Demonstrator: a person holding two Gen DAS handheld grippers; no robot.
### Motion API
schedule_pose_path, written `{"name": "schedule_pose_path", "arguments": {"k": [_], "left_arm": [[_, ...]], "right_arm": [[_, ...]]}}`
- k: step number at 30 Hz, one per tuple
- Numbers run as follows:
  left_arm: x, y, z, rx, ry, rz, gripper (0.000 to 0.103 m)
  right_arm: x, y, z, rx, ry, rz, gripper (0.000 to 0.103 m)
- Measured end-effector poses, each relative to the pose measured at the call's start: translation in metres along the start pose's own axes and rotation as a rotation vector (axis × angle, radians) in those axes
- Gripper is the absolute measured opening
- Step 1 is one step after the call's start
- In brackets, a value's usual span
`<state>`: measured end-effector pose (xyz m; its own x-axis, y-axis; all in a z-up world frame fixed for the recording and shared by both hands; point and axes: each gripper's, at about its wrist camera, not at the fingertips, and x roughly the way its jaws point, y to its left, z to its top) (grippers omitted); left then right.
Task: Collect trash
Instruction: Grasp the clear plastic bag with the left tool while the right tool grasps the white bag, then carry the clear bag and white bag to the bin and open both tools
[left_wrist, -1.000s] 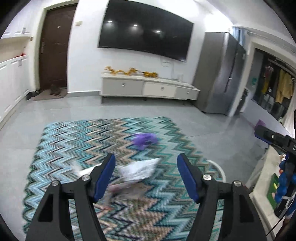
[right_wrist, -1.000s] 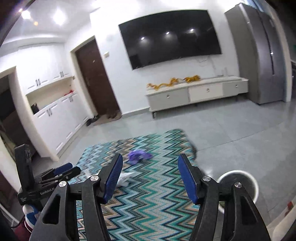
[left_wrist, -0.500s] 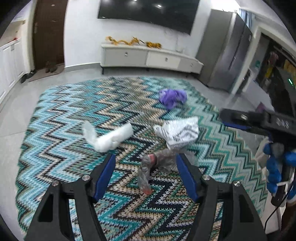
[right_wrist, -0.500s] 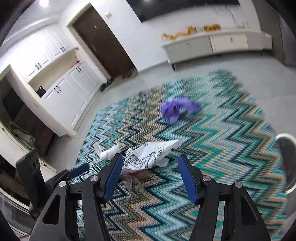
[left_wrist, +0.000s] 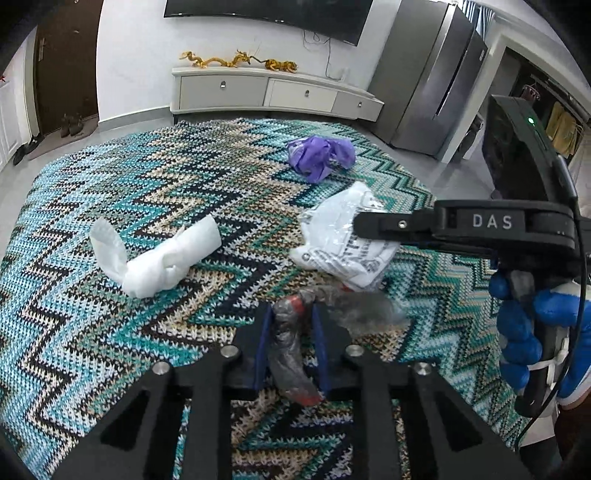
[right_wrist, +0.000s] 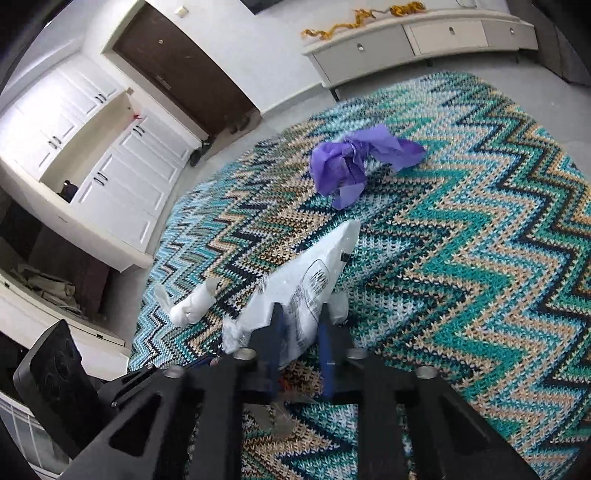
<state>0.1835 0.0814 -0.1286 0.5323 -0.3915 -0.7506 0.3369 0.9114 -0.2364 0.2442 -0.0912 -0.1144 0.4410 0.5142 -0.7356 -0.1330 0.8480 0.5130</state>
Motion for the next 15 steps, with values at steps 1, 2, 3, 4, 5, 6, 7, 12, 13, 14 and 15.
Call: {"name": "schedule_pose_path", "arguments": {"k": [1,2,3,4,5,6,7,12,13,14,15], "left_arm": [[-0.003,-0.001,-0.001,-0.002,-0.007,0.000,0.015],[-0.006,-0.001,-0.001,-0.006,-0.014,0.003,0.015],[-0.011,-0.002,-0.002,-0.009,-0.027,0.013,0.014],[-0.015,-0.003,-0.002,-0.012,-0.036,0.019,0.014],[-0.021,-0.004,-0.003,-0.015,-0.049,0.027,0.014],[-0.025,-0.005,-0.004,-0.017,-0.058,0.031,0.014],[-0.031,-0.005,-0.005,-0.018,-0.068,0.037,0.014],[-0.062,-0.009,-0.009,-0.029,-0.122,0.071,0.014],[-0.068,-0.010,-0.011,-0.029,-0.131,0.078,0.014],[-0.073,-0.011,-0.010,-0.031,-0.139,0.082,0.014],[-0.079,-0.013,-0.011,-0.032,-0.148,0.088,0.014]], "right_arm": [[-0.006,0.000,-0.001,-0.003,-0.012,0.000,0.012],[-0.011,0.000,-0.001,-0.005,-0.026,0.004,0.012],[-0.018,0.001,-0.003,-0.008,-0.041,0.008,0.011],[-0.026,0.003,-0.005,-0.015,-0.056,0.010,0.011],[-0.033,0.005,-0.006,-0.023,-0.068,0.009,0.011],[-0.041,0.007,-0.008,-0.032,-0.082,0.007,0.011],[-0.050,0.009,-0.011,-0.043,-0.097,0.005,0.010],[-0.088,0.020,-0.022,-0.104,-0.163,-0.028,0.010],[-0.097,0.021,-0.024,-0.114,-0.176,-0.033,0.010],[-0.105,0.020,-0.026,-0.120,-0.186,-0.037,0.010],[-0.113,0.019,-0.028,-0.126,-0.198,-0.040,0.010]]}}
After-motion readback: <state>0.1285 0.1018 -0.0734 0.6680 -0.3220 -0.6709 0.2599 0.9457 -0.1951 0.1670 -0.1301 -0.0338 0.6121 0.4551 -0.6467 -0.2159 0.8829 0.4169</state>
